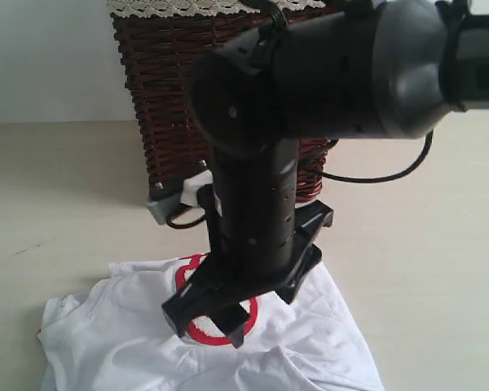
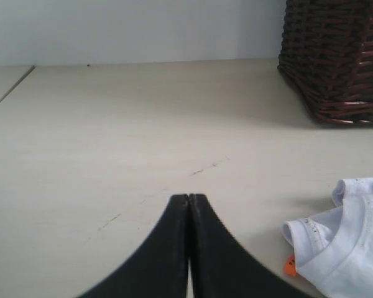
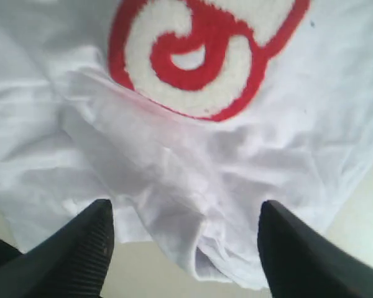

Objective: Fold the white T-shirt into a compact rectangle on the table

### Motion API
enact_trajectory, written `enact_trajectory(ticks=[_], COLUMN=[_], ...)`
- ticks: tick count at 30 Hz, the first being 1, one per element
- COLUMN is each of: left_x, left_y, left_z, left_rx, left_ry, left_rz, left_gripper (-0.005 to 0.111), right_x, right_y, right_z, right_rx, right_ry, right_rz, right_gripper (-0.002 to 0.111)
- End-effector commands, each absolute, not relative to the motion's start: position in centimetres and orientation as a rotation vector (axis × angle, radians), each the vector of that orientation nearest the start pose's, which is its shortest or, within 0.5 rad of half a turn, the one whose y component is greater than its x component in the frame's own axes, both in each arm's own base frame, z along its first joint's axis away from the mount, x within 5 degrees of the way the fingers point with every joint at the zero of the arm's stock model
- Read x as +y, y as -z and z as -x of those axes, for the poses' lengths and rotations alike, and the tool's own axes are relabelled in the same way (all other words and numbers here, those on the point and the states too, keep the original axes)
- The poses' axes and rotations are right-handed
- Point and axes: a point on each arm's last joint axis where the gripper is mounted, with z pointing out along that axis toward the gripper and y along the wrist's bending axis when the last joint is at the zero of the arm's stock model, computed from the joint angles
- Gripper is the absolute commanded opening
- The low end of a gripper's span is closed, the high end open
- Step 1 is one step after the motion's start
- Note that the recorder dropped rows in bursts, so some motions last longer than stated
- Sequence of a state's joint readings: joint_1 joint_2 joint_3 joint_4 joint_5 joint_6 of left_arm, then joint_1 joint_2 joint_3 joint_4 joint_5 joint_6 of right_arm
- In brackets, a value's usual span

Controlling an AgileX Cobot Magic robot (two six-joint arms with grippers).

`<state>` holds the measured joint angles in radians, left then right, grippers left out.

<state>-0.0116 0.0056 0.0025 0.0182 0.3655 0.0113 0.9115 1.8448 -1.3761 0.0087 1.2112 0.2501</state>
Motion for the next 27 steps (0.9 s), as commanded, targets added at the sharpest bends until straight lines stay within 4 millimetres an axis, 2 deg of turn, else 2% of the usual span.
enact_trajectory(ticks=[1, 4, 5, 7, 9, 15, 17, 19, 22, 26, 27], left_x=[0.0, 0.0, 0.0, 0.0, 0.0, 0.0, 0.0, 0.0, 0.0, 0.0, 0.0], left_y=[-18.1, -18.1, -18.1, -18.1, -18.1, -18.1, -18.1, -18.1, -18.1, -18.1, -18.1], left_z=[-5.3, -5.3, -5.3, -5.3, -5.3, -5.3, -5.3, -5.3, -5.3, -5.3, -5.3], left_rx=[1.841, 1.841, 1.841, 1.841, 1.841, 1.841, 1.841, 1.841, 1.841, 1.841, 1.841], left_ry=[-0.025, -0.025, -0.025, -0.025, -0.025, -0.025, -0.025, -0.025, -0.025, -0.025, -0.025], left_rz=[-0.032, -0.032, -0.032, -0.032, -0.032, -0.032, -0.032, -0.032, -0.032, -0.032, -0.032], left_gripper=[0.000, 0.000, 0.000, 0.000, 0.000, 0.000, 0.000, 0.000, 0.000, 0.000, 0.000], right_x=[25.9, 23.8, 23.5, 24.1, 24.6, 25.3, 26.0, 26.5, 26.7, 26.3, 26.2], right_y=[-20.1, -20.3, -20.5, -20.2, -19.4, -16.9, -16.3, -15.7, -15.1, -15.3, -15.6], right_z=[-20.7, -20.2, -20.0, -19.6, -19.3, -19.8, -19.6, -19.1, -19.2, -19.8, -20.0], right_rx=[3.025, 2.951, 2.923, 2.861, 2.844, 2.741, 2.682, 2.633, 2.555, 2.505, 2.486], right_ry=[0.169, 0.326, 0.295, 0.123, 0.030, 0.040, 0.008, 0.048, 0.213, 0.385, 0.408], right_rz=[1.090, 1.154, 1.157, 1.240, 1.313, 1.522, 1.598, 1.670, 1.726, 1.670, 1.654], right_gripper=[0.062, 0.062, 0.062, 0.062, 0.062, 0.062, 0.062, 0.060, 0.043, 0.000, 0.000])
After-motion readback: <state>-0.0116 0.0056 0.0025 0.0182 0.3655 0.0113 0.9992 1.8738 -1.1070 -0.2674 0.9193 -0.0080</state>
